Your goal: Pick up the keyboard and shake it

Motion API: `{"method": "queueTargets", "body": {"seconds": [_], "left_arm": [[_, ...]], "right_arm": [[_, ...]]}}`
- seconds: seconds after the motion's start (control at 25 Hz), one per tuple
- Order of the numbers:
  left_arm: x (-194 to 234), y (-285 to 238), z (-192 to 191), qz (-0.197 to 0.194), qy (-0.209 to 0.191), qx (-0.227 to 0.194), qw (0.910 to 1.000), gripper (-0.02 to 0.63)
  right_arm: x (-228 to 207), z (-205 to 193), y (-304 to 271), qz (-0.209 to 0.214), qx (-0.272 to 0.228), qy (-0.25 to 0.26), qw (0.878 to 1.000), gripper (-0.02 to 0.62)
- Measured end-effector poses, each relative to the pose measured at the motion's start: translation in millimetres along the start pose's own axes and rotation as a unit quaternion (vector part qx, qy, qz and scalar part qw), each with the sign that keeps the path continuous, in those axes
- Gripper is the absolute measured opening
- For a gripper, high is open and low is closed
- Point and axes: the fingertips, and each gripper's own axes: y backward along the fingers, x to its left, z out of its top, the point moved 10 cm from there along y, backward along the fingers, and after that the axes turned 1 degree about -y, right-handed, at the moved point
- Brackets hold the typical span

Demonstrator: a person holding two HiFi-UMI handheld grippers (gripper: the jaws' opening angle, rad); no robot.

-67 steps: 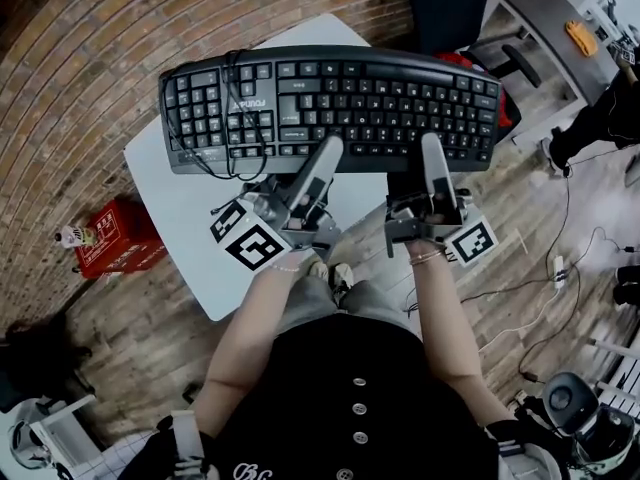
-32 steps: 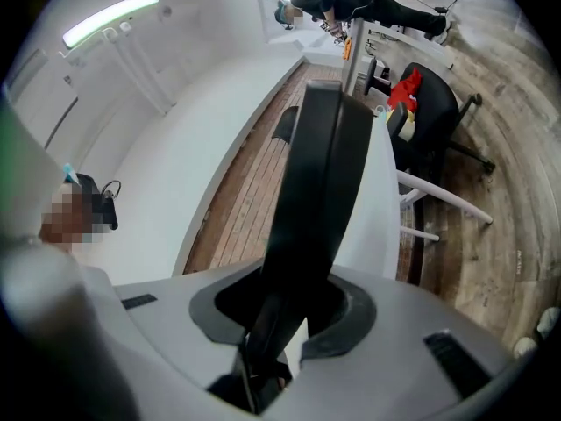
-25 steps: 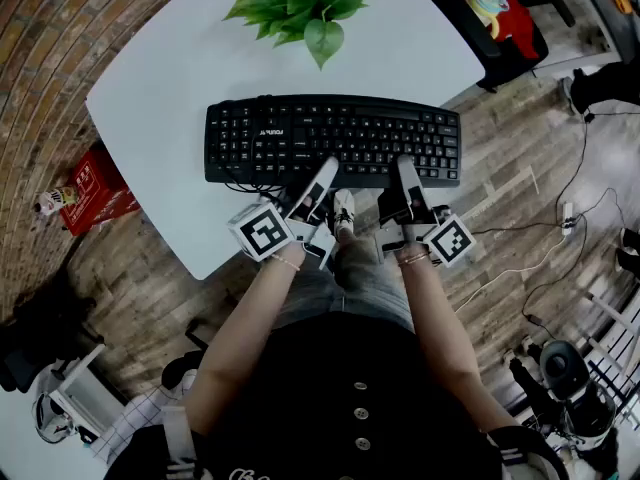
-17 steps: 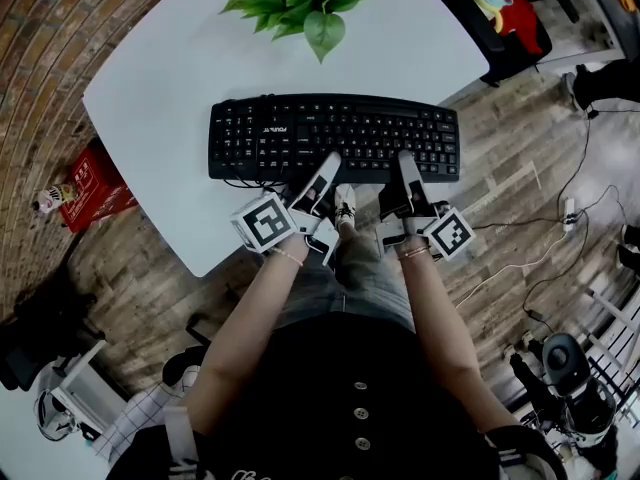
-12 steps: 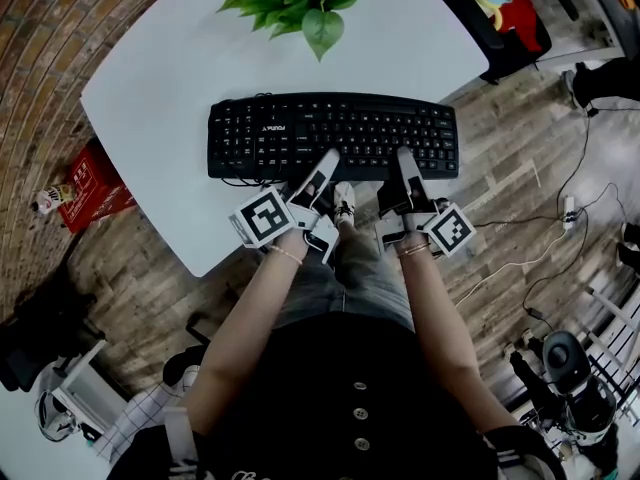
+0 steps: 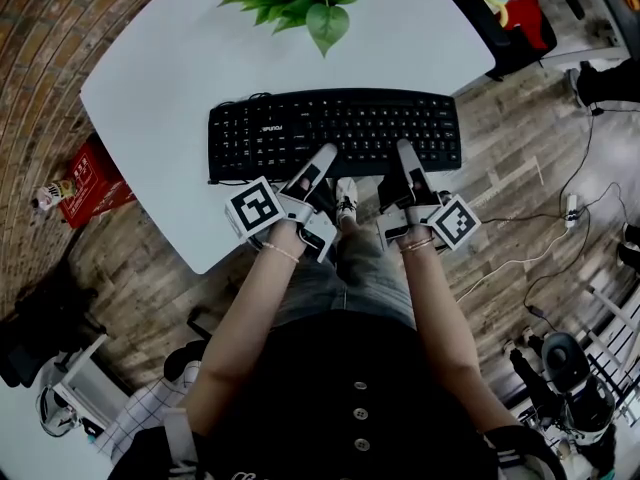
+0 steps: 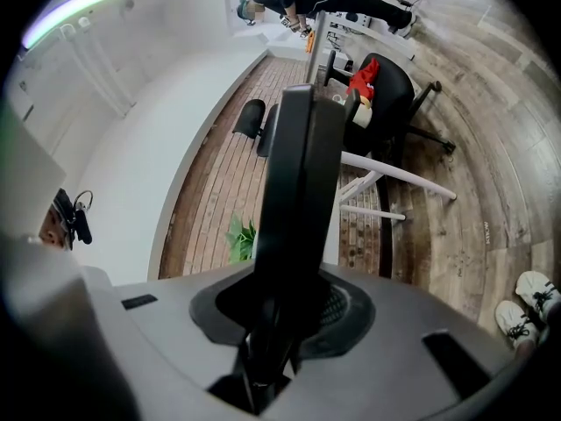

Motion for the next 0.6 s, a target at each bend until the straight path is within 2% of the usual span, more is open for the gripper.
{"method": "queueTargets", "body": {"seconds": [0.2, 0.6], "left_arm": [[-0.7, 0.8, -2.0, 0.000, 0.010, 0.027, 0.9996, 0.183], [-3.9, 7.2, -11.9, 0.019, -0.009, 0.054, 0.9983, 0.216]], "right_arm": [[-0.4, 1.1, -0.9, 0.000, 0.006, 0.001, 1.000, 0.109], [0.1, 4.0, -3.8, -0.002, 0.007, 0.011, 1.000, 0.106]]}}
